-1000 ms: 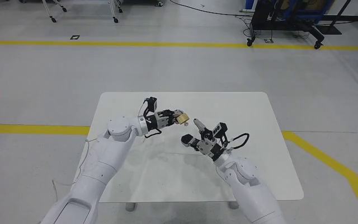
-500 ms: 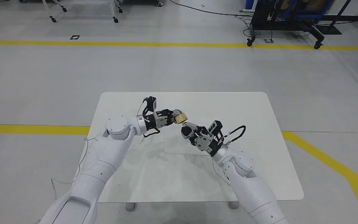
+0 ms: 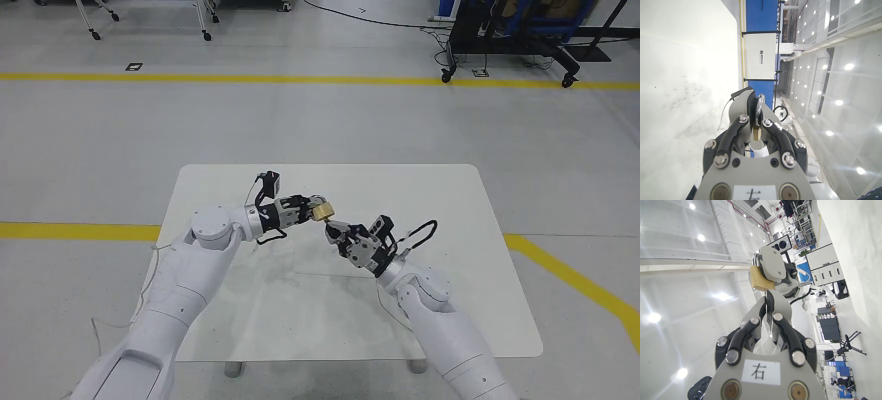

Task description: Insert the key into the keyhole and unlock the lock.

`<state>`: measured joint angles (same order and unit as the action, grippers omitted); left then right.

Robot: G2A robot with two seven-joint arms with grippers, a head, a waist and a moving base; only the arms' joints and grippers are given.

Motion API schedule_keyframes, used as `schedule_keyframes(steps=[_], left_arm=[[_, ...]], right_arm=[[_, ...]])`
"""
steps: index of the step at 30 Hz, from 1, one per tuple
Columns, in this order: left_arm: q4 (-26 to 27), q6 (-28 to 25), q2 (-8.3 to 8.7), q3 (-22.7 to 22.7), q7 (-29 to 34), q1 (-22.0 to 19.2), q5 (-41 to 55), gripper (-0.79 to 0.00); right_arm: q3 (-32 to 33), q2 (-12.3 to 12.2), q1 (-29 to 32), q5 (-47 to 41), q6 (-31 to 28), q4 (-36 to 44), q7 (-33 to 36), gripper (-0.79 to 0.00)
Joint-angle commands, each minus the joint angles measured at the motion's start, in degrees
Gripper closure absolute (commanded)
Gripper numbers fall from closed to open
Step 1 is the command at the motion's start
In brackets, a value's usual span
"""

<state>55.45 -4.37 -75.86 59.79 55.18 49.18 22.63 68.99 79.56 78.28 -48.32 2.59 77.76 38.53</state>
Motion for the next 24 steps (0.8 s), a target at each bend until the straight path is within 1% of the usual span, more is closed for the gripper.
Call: schedule_keyframes(steps=[1,5,11,17,22,24], left_arm=[[0.2,-0.3,0.01,-0.2,-0.6,0.0,-0.8,0.000],[1.0,-1.2,-0.03,-0.4,-1.8,0.5,-1.5,0.000],[3.8,-5.3,0.11,-0.6,-5.0,2.3,-4.2,0.000],[8.3,-9.5,0.62,-0.1,-10.8,5.0,-10.0,0.000],[11.9,-13.8,1.20,1.1,-14.4,7.7,-13.9,0.000],[13.3,-15.1,1.43,1.7,-16.1,8.8,-15.5,0.000]], right_arm=[[0.3,0.0,-0.1,-1.8,0.7,-0.5,0.8,0.000],[0.8,0.1,-0.8,-6.8,3.7,-2.2,3.0,0.000],[1.7,0.1,-2.1,-13.1,8.3,-5.1,6.4,0.000],[1.8,-0.1,-2.5,-13.0,9.1,-5.4,6.5,0.000],[1.8,-0.2,-2.6,-15.8,12.9,-5.9,8.5,0.000],[1.9,-0.3,-3.0,-15.7,13.2,-6.5,8.8,0.000]])
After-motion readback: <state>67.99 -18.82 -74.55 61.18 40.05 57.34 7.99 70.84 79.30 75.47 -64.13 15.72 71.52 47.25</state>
